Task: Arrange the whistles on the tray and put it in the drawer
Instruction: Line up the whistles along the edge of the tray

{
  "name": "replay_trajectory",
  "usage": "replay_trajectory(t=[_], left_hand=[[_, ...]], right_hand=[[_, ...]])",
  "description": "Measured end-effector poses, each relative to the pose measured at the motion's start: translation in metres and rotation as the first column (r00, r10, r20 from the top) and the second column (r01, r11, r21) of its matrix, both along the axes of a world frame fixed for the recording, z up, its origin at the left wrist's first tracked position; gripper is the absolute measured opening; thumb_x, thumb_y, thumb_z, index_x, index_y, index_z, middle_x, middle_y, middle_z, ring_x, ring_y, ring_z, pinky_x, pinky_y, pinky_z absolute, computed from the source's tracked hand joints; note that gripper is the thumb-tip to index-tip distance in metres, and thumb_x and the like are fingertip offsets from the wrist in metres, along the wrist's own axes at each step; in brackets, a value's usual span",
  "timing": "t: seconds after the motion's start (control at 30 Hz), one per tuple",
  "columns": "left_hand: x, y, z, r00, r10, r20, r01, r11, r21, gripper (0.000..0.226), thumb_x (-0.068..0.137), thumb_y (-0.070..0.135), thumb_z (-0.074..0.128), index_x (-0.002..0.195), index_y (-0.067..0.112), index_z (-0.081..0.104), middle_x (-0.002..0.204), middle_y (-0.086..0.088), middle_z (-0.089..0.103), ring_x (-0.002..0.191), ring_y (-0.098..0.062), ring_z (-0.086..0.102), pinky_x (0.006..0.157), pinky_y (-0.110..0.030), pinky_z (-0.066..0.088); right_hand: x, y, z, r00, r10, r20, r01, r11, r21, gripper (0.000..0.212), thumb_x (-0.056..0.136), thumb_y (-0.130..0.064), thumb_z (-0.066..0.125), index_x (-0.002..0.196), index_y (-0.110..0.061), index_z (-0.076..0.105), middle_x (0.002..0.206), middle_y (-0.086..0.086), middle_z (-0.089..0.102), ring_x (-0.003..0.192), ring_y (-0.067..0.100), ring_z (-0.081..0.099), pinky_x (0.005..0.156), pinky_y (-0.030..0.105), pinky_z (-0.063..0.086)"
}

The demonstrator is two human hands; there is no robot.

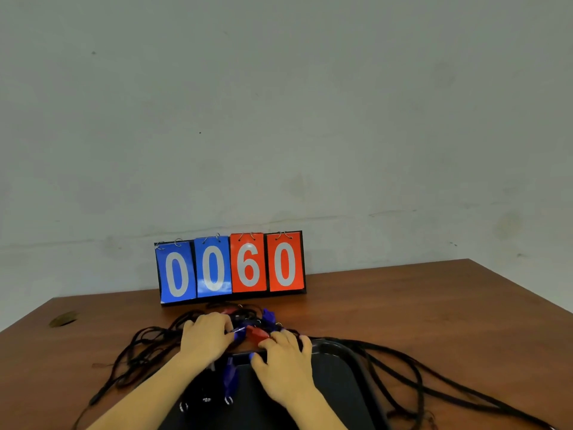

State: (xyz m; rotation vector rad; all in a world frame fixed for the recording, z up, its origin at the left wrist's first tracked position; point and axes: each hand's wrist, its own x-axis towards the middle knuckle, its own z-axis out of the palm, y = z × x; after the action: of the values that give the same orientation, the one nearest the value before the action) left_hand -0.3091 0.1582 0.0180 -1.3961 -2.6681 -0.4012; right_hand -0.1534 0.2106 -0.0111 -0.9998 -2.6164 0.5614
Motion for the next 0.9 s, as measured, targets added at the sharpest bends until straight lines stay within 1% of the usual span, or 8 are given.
replay_trajectory(t=[0.17, 0.23, 0.3, 0.4, 0.53, 0.63, 0.77, 0.9], left_hand=[[0.003, -0.005, 0.008, 0.988, -0.018, 0.153, -0.010, 0.983, 0.184, 0.006, 0.085, 0.040, 0.057, 0.080, 0.039, 0.054, 0.086, 0.017, 0.059, 0.087, -0.003, 0.053, 0.094, -0.035, 0.037], [0.004, -0.010, 0.014, 0.976, -0.051, 0.213, -0.012, 0.960, 0.281, 0.008, 0.084, 0.037, 0.060, 0.079, 0.039, 0.055, 0.083, 0.019, 0.060, 0.084, -0.002, 0.056, 0.090, -0.034, 0.042], [0.007, -0.018, 0.019, 0.947, -0.123, 0.297, -0.010, 0.913, 0.408, 0.013, 0.084, 0.027, 0.063, 0.079, 0.036, 0.056, 0.083, 0.018, 0.060, 0.084, -0.004, 0.058, 0.079, -0.026, 0.047], [0.019, -0.033, 0.027, 0.884, -0.229, 0.407, -0.031, 0.840, 0.542, 0.014, 0.084, 0.017, 0.063, 0.083, 0.030, 0.059, 0.087, 0.011, 0.061, 0.086, -0.005, 0.058, 0.067, -0.014, 0.043], [0.042, -0.046, 0.026, 0.811, -0.307, 0.498, -0.067, 0.797, 0.601, 0.014, 0.085, 0.013, 0.061, 0.087, 0.027, 0.062, 0.091, 0.011, 0.064, 0.089, -0.004, 0.058, 0.074, -0.017, 0.043], [0.058, -0.054, 0.017, 0.779, -0.356, 0.517, -0.058, 0.780, 0.623, 0.014, 0.085, 0.012, 0.062, 0.087, 0.026, 0.063, 0.090, 0.009, 0.066, 0.089, -0.005, 0.060, 0.068, -0.013, 0.042], [0.063, -0.061, 0.003, 0.762, -0.379, 0.525, -0.013, 0.801, 0.598, 0.012, 0.084, 0.016, 0.063, 0.085, 0.028, 0.065, 0.086, 0.009, 0.069, 0.088, -0.003, 0.060, 0.076, -0.017, 0.043], [0.066, -0.065, -0.006, 0.790, -0.428, 0.439, 0.081, 0.783, 0.617, 0.012, 0.083, 0.021, 0.064, 0.084, 0.032, 0.066, 0.094, 0.029, 0.063, 0.093, 0.006, 0.054, 0.079, -0.015, 0.040]], right_hand=[[0.001, 0.008, 0.004, 0.990, -0.082, -0.117, 0.079, 0.996, -0.027, 0.036, 0.093, -0.040, 0.039, 0.112, -0.021, 0.063, 0.125, -0.004, 0.051, 0.126, 0.012, 0.038, 0.113, 0.040, 0.012], [0.002, 0.008, 0.004, 0.992, -0.081, -0.098, 0.081, 0.997, -0.008, 0.036, 0.094, -0.040, 0.039, 0.115, -0.023, 0.061, 0.127, -0.003, 0.049, 0.128, 0.013, 0.036, 0.114, 0.041, 0.011], [0.003, 0.008, 0.003, 0.998, -0.054, -0.042, 0.055, 0.998, 0.014, 0.038, 0.094, -0.042, 0.037, 0.123, -0.026, 0.057, 0.134, -0.002, 0.046, 0.133, 0.015, 0.029, 0.114, 0.042, 0.007], [0.003, 0.006, 0.003, 1.000, -0.023, 0.019, 0.023, 0.999, 0.029, 0.042, 0.094, -0.044, 0.034, 0.128, -0.027, 0.053, 0.139, -0.003, 0.044, 0.138, 0.017, 0.023, 0.114, 0.045, 0.001], [0.003, 0.003, 0.008, 0.996, -0.077, -0.050, 0.077, 0.997, -0.002, 0.033, 0.093, -0.040, 0.041, 0.112, -0.024, 0.062, 0.126, -0.005, 0.053, 0.129, 0.013, 0.037, 0.114, 0.048, 0.001], [0.004, 0.000, 0.015, 0.984, -0.137, -0.111, 0.137, 0.991, -0.009, 0.029, 0.092, -0.031, 0.047, 0.120, -0.030, 0.055, 0.128, -0.008, 0.053, 0.127, 0.013, 0.040, 0.115, 0.049, 0.003], [0.009, -0.001, 0.021, 0.961, -0.184, -0.207, 0.190, 0.982, 0.010, 0.031, 0.093, -0.020, 0.046, 0.121, -0.032, 0.051, 0.119, -0.010, 0.060, 0.119, 0.012, 0.048, 0.114, 0.041, 0.015], [0.013, 0.000, 0.020, 0.931, -0.172, -0.321, 0.185, 0.983, 0.010, 0.019, 0.091, -0.029, 0.051, 0.110, -0.031, 0.056, 0.105, -0.012, 0.063, 0.104, 0.010, 0.052, 0.103, 0.033, 0.028]])
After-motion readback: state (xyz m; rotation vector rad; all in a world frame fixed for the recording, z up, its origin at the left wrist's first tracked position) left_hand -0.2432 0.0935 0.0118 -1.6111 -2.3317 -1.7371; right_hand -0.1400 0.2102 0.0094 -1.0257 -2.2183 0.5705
